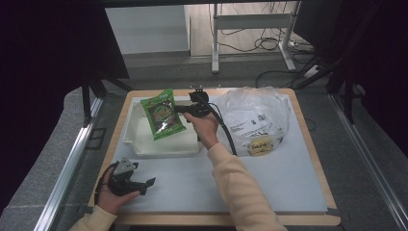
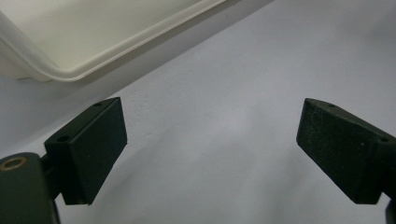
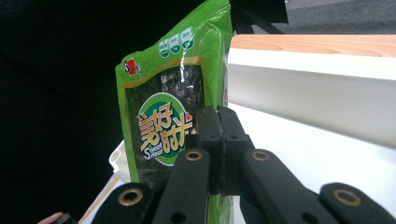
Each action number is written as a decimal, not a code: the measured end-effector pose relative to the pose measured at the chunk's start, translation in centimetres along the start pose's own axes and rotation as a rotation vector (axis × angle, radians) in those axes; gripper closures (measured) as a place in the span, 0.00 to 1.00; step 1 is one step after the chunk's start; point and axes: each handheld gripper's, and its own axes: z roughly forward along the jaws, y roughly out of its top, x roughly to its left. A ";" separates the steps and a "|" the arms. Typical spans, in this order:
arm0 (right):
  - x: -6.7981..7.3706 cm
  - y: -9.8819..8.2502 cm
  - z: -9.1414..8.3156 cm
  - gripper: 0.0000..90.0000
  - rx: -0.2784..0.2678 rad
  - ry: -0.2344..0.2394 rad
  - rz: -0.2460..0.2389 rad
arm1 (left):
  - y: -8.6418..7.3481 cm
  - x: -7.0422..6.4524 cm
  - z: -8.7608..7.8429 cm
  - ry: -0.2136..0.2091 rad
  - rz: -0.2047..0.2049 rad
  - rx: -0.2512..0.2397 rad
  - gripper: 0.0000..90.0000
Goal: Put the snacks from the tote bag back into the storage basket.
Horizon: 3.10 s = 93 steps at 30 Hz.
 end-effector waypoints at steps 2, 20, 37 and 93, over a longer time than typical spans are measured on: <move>0.0 -0.1 0.3 1.00 0.002 -0.003 0.005 | 0.0 0.0 0.0 0.000 0.001 0.001 0.10; 0.5 -0.8 3.5 1.00 0.043 -0.029 0.009 | 0.0 0.1 0.0 -0.006 0.000 0.001 0.10; 1.3 -2.0 6.0 1.00 0.057 -0.064 0.033 | 0.0 0.1 -0.2 -0.006 -0.001 -0.005 0.10; 1.4 -2.9 7.4 0.71 0.116 -0.195 -0.102 | 0.0 0.1 -0.3 -0.005 -0.006 -0.014 0.10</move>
